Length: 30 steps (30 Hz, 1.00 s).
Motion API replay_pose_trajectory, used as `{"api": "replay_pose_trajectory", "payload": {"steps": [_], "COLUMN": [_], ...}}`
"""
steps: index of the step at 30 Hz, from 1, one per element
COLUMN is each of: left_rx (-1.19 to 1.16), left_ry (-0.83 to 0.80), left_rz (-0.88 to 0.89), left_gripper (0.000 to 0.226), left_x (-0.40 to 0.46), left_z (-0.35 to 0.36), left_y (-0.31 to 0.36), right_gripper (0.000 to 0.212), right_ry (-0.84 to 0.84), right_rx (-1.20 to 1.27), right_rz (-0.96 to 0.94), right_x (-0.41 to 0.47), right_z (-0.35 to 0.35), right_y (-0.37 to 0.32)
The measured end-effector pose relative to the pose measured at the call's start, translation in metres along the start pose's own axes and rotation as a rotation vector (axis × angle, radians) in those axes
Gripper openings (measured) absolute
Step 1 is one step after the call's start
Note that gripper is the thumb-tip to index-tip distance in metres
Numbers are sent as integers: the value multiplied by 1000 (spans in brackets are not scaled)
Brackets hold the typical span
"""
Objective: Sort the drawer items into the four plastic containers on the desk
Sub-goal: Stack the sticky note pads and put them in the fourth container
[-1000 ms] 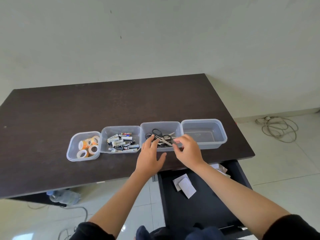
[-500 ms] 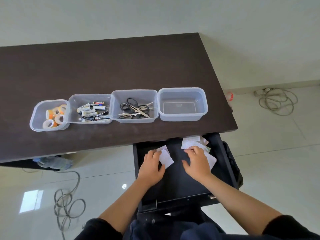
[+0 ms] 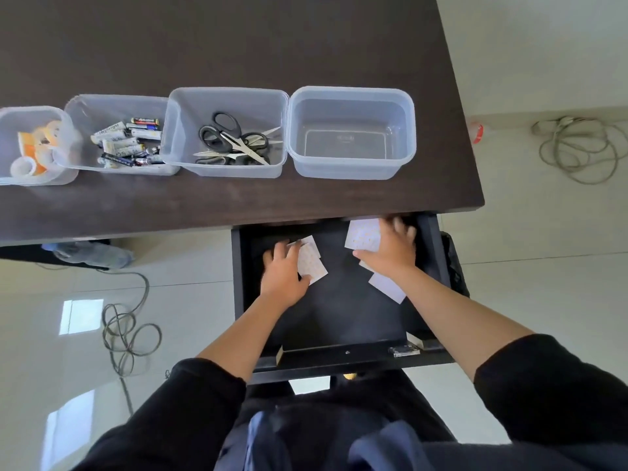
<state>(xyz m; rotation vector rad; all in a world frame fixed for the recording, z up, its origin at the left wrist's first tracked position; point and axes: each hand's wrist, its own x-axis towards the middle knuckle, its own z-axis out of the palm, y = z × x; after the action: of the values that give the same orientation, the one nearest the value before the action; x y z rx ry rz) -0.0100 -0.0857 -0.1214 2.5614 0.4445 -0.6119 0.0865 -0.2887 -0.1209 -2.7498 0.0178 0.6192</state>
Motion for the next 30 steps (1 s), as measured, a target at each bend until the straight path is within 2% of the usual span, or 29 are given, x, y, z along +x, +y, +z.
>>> {"api": "replay_pose_trajectory", "payload": {"steps": [6,11,17,23,30], "left_rx": [22,44,-17,-97,-172], "left_ry": [-25,-24,-22,-27,54], "left_rz": [1,-19,-81,-101,-118], "left_gripper": [74,75,69,65,43], "left_x": [-16,-34,-43,-48,-51], "left_z": [15,24,23,24,20], "left_y": [13,17,22,19,26], "right_gripper": [88,72,42,21,14], "right_ry": [-70,-147,-105,-43,71], "right_rx": [-76,-70,5,111,210], "right_rz": [-147,-124,-186,-229,-265], "right_x": [-37,-57,-60,-65,-76], "right_z": [17,17,9,3,-5], "right_y": [4,2,6,7,3]}}
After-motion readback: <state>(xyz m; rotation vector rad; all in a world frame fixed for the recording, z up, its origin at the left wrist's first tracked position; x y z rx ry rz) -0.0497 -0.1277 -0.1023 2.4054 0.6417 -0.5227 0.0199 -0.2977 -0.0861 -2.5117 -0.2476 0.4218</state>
